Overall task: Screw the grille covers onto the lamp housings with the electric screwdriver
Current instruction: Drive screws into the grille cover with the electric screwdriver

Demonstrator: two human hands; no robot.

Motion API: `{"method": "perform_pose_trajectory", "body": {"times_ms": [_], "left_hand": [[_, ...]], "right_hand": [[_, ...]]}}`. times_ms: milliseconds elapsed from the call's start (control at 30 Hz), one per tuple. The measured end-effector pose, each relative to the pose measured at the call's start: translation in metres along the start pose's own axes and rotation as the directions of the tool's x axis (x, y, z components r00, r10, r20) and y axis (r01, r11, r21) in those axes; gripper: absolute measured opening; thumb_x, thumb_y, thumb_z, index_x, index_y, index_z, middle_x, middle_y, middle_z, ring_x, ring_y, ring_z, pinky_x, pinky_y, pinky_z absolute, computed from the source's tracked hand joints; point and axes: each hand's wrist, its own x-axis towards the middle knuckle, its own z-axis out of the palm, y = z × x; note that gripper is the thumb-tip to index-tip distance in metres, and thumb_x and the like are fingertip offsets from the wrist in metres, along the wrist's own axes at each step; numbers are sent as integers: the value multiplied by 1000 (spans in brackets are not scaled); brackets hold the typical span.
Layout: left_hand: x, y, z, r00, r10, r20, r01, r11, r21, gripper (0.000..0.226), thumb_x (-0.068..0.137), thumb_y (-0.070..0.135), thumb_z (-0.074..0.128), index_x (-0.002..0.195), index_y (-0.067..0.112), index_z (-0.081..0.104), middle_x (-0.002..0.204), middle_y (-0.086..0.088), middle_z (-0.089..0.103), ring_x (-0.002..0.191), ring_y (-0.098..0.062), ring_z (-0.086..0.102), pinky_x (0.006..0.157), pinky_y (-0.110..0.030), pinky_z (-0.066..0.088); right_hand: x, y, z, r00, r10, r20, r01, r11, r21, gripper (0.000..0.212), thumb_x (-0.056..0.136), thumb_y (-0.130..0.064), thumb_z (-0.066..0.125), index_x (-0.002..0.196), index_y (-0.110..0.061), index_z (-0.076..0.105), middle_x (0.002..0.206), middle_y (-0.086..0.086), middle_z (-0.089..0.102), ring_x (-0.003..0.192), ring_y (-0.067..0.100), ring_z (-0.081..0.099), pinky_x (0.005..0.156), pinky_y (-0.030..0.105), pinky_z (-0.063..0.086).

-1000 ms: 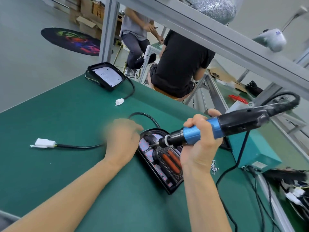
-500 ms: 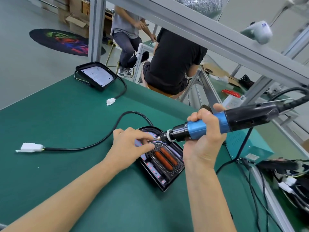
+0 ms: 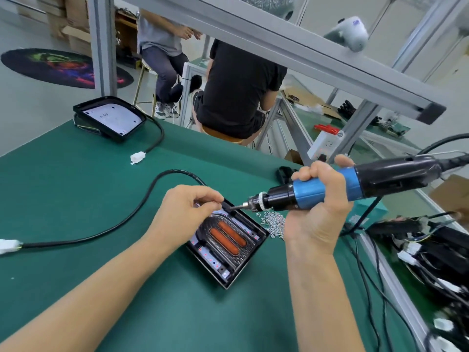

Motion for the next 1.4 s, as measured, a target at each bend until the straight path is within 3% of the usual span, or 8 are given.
{"method": "perform_pose_trajectory", "body": {"times_ms": [100,267,500,667,933,1100,1300,1400], "left_hand": [[13,13,16,997,15,72,-17,1000,26,15,79,13,72,78,25,63,70,12,72,67,-14,61,75,-30,48],[32,28,45,983,31,179,-29,999,-14,17,76,7,74,68,22,71,63,7,68,54,-1,53,63,-16,45],[49,31,79,947,36,320,-44,999,18,16,77,11,76,73,26,74,68,5,72,60,0,59,65,-11,44],[53,28,91,933,7,359,-4,1000,-9,17,76,14,78,69,29,74,73,0,72,65,-7,60,71,-20,47],[61,28,99,921,-1,390,-16,999,39,14,76,12,78,71,25,75,66,4,71,60,-5,58,68,-22,45],[68,27,99,925,28,380,-68,993,93,21,76,14,77,66,32,72,61,10,68,51,2,51,57,-14,38],[70,27,98,924,30,381,-77,991,108,23,76,14,78,66,33,71,61,10,69,51,3,52,56,-13,40],[73,31,100,905,18,425,-156,943,292,16,79,12,74,72,27,73,64,11,67,55,4,54,59,-9,43]], "right_hand": [[1,-12,-6,984,-174,-23,175,984,26,28,72,0,53,94,-17,49,60,-2,47,53,13,49,62,25,44],[14,-30,-26,972,-226,-67,229,972,43,26,72,-2,54,92,-19,50,56,-6,50,53,11,50,61,24,45],[28,-40,-49,943,-293,-160,300,954,24,26,71,-3,56,92,-19,50,56,-6,51,53,12,50,61,24,45],[35,-38,-65,931,-291,-220,303,953,21,29,72,-2,56,96,-18,49,55,-5,52,54,13,51,61,25,45],[39,-30,-73,928,-274,-252,290,957,29,30,71,-2,59,95,-18,51,59,-3,52,54,14,52,59,25,48],[42,-31,-71,931,-257,-258,281,958,63,28,70,-3,59,92,-20,51,57,-5,53,55,12,52,59,24,49],[43,-31,-68,936,-255,-241,275,960,49,29,71,-2,58,93,-19,50,55,-5,54,54,12,52,61,24,48],[43,-32,-68,934,-258,-246,273,962,25,29,71,-2,59,94,-18,51,56,-5,53,55,13,52,63,27,48]]}}
